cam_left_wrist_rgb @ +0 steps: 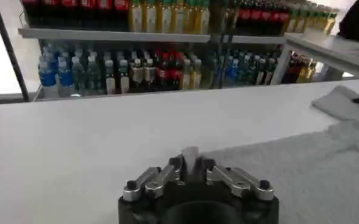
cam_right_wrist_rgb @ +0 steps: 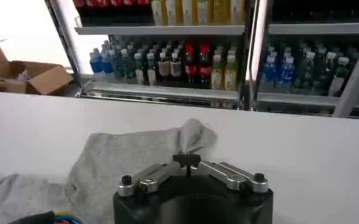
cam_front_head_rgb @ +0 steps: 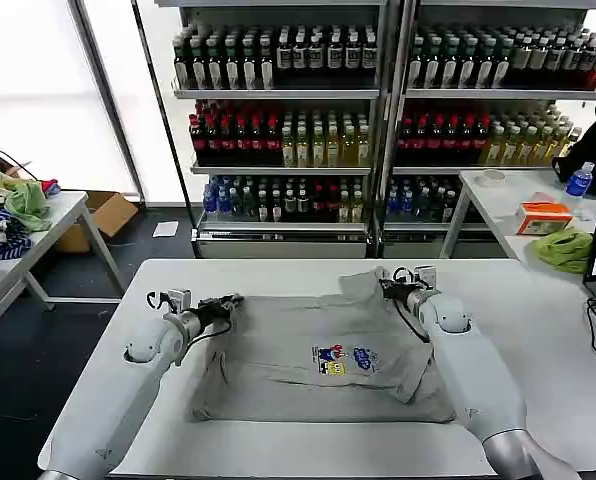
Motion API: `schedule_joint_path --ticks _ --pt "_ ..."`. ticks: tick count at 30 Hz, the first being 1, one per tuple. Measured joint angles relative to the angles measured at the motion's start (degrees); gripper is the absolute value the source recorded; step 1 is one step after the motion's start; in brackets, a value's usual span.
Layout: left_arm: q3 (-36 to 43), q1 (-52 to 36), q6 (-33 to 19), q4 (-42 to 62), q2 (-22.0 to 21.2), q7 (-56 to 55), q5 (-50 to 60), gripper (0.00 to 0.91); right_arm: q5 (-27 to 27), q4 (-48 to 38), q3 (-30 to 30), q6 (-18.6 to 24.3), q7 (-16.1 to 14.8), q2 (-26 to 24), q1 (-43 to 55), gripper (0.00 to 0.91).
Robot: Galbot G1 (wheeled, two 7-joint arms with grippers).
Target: Fold and organize the clothes.
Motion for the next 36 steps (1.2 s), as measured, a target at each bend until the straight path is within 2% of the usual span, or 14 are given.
schedule_joint_path --ticks 9,18,26,36 --pt "0.4 0.2 -2.0 -0.1 0.1 -3.1 -2.2 0.0 1.0 1.3 0.1 0.3 0.3 -0.5 -0.4 0.0" --pt "-1.0 2.7 -4.3 -4.7 1.7 -6.9 -4.7 0.0 6.1 6.1 1.9 0.4 1.2 -1.9 -2.8 0.0" --pt "-2.8 5.8 -5.2 -11.5 3.4 -9.1 -5.7 0.0 11.7 14.5 4.3 -0.6 2.4 -4.1 -7.5 0.0" --pt "-6.1 11.6 -5.7 -21.0 6.1 -10.1 -5.7 0.0 19.3 29.1 8.6 -1.3 4.4 -8.8 -17.2 0.0"
